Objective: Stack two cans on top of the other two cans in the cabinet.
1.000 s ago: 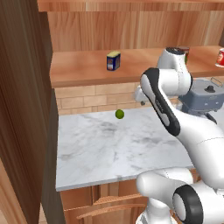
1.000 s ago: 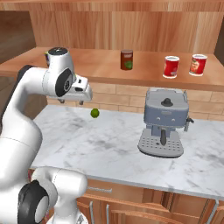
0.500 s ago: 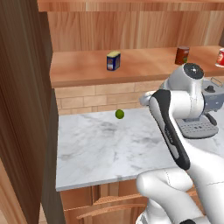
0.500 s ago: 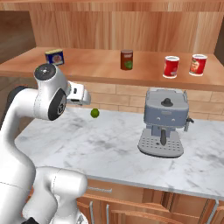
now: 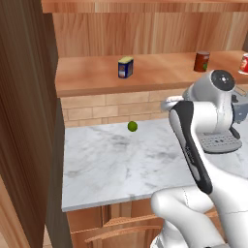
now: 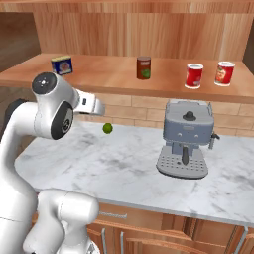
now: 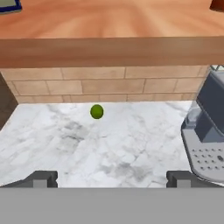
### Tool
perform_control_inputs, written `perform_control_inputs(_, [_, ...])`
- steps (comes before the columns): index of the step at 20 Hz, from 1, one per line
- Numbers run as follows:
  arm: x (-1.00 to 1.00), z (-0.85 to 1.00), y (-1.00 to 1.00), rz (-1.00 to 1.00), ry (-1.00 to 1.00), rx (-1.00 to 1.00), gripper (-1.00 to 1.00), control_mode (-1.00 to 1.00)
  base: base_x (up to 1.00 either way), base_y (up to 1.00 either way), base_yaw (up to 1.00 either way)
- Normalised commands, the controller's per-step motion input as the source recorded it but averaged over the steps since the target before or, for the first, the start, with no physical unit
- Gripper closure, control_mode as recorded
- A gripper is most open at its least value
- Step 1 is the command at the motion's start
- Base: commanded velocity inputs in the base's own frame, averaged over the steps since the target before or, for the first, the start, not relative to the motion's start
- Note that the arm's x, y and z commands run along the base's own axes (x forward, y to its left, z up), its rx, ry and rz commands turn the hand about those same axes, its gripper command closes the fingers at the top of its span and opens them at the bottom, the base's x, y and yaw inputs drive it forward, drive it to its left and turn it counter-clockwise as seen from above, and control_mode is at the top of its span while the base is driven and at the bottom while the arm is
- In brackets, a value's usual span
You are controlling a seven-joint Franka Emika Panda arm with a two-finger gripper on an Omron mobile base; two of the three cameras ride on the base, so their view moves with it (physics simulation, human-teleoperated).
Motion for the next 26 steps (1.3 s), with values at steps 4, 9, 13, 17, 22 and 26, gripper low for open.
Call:
perform_control_inputs(4, [-0.02,0.45,-0.16,-0.17,0.04,0.00,-1.00,-1.00,0.00,0.00,0.00])
perform_control_inputs(9, [0.00,0.23,-0.26,-0.15,-0.01,0.00,-1.00,-1.00,0.00,0.00,0.00])
perform_control_inputs(13, [0.00,0.17,-0.31,-0.11,-0.08,0.00,-1.00,-1.00,0.00,0.00,0.00])
perform_control_inputs(17, [-0.01,0.21,-0.26,-0.07,-0.05,0.00,-1.00,-1.00,0.00,0.00,0.00])
perform_control_inputs(22, [0.00,0.21,-0.21,-0.04,-0.01,0.00,-1.00,-1.00,0.00,0.00,0.00])
perform_control_inputs(26, [0.00,0.15,-0.19,0.00,0.00,0.01,-1.00,-1.00,0.00,0.00,0.00])
